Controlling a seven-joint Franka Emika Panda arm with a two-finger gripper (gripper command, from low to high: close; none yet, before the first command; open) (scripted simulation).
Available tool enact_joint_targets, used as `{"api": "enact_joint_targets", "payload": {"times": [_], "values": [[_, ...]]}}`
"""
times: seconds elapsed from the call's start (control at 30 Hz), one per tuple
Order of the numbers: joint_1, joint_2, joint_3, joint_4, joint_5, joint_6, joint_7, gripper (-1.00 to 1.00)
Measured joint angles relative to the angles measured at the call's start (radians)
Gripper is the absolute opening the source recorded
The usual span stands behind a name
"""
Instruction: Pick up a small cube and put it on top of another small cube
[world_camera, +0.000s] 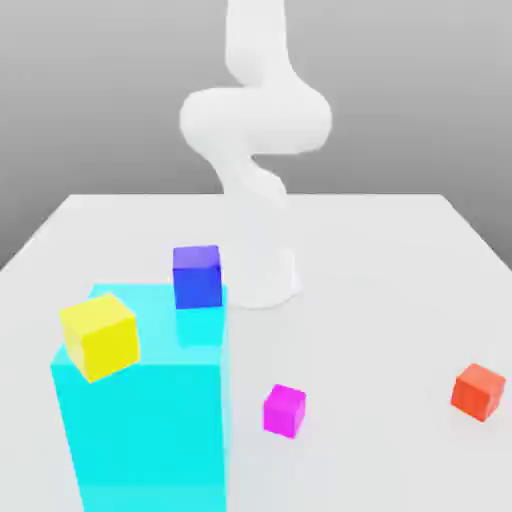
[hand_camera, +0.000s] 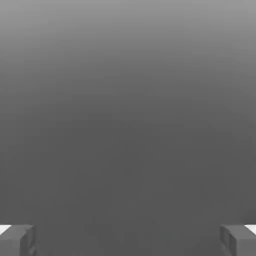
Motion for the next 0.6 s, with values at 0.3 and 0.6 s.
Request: {"api": "enact_joint_targets", "payload": {"times": [0.3,0.6], "values": [[0.259,0.239,-0.072,-0.058,0.090,0.100,-0.421,0.00],[0.466,0.475,-0.089,-0.115,0.176,0.197,-0.830,0.00]]}}
